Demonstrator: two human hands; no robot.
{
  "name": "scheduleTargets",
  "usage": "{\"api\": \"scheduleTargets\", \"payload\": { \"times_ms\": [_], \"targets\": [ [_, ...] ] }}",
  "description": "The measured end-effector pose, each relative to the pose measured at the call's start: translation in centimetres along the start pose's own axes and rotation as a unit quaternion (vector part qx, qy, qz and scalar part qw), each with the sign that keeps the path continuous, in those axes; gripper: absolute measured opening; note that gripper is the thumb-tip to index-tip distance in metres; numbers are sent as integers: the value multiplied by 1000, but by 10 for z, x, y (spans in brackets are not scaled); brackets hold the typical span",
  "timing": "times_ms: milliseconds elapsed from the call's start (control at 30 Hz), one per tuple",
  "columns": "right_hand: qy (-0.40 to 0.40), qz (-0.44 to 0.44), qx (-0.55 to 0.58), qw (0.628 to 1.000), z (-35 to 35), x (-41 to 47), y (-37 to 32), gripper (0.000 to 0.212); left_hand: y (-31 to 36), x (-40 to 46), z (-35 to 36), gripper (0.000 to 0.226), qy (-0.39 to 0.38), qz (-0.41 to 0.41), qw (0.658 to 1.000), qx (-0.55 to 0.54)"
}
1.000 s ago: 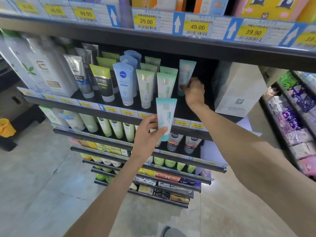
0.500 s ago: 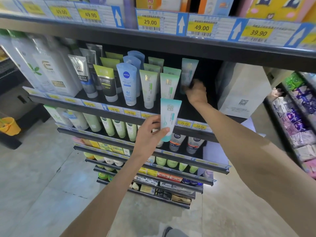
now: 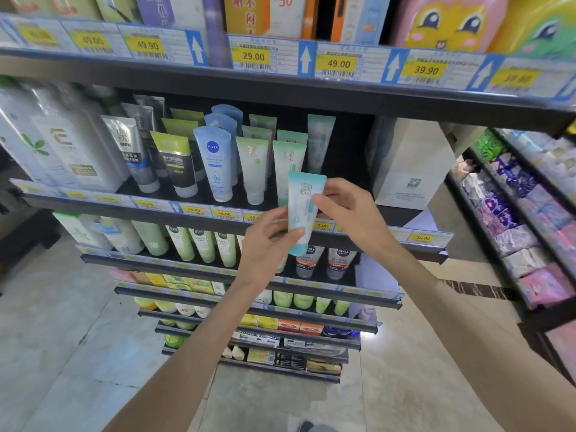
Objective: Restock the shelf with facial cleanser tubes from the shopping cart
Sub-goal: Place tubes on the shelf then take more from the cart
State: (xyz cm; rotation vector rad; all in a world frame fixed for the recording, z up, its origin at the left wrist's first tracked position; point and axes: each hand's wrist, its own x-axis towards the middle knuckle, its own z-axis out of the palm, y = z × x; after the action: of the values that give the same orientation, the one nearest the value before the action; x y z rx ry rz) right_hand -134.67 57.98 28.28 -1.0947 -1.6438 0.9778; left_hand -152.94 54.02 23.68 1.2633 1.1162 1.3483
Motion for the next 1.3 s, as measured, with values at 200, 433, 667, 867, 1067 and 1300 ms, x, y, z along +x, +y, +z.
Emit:
{"api": "scheduleTargets", "payload": {
  "times_ms": [200,433,667,867,1067,1300],
  "targets": [
    [44,11,44,998,-3,0,-8,20,0,5,4,37,-4,52,998,39],
    [179,-18,57,982,-24,21,-17,9,-28,21,-39,31,96,243,875,407],
    [160,7,-43,986,-21,41,22,13,-51,26,-58,39,85,312,801,503],
    [128,34,-116,984,-17,42,36,32,-56,29,-56,38,91,309,796,513],
    [127,72,-154,977,-16,54,46,31,-59,30,-57,38,89,305,796,515],
    [127,61,-191,971,-12,89,52,31,-56,28,-55,37,95,299,798,515]
  ]
}}
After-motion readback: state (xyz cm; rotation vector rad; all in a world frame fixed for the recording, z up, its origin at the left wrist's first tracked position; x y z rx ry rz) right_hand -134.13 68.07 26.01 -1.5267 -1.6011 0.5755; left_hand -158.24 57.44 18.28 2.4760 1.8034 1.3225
